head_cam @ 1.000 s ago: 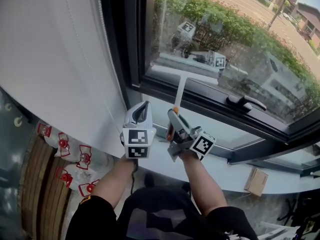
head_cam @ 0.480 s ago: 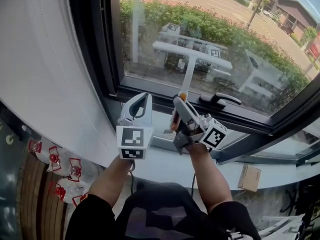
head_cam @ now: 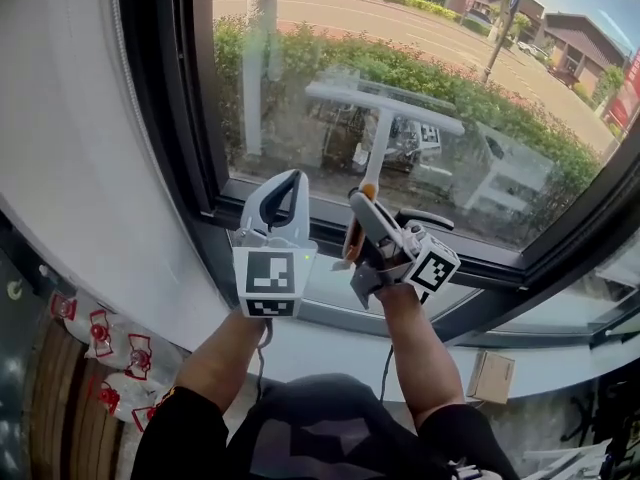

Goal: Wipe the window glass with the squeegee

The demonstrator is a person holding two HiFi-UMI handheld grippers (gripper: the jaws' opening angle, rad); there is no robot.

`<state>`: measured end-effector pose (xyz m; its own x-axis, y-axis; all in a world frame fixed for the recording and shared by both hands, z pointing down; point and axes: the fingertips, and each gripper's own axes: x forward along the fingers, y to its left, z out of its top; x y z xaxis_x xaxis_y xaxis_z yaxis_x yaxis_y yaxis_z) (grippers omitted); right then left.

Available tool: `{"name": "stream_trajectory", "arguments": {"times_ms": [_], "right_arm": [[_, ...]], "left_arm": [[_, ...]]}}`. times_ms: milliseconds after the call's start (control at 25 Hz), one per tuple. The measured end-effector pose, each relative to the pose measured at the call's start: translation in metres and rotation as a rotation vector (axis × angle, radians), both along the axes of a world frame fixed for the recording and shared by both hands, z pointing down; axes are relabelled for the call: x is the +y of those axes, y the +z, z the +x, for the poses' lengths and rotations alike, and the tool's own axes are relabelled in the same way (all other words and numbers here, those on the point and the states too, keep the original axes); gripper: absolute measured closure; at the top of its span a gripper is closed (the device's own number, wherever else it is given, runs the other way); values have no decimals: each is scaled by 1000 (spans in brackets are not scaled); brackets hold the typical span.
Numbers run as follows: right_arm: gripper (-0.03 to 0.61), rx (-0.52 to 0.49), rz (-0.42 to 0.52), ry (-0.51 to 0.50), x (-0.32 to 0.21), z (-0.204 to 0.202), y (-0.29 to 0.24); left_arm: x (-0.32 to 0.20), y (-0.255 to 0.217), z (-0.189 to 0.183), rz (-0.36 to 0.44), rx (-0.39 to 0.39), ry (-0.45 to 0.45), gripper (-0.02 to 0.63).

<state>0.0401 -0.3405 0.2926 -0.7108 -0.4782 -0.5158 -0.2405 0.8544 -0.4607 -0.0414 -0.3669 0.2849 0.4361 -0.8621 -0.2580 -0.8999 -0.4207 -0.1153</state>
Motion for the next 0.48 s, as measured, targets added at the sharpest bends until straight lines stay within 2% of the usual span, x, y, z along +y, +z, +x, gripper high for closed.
{"name": "stream_trajectory", "arguments": {"times_ms": [240, 480], "right_arm": [[531, -14, -15, -25, -2, 7, 9], [531, -40, -54, -47, 5, 9, 32]], "left_arm": [[-2, 5, 14, -3, -18, -13, 595], [-5, 39, 18, -72, -43, -27, 595]]}}
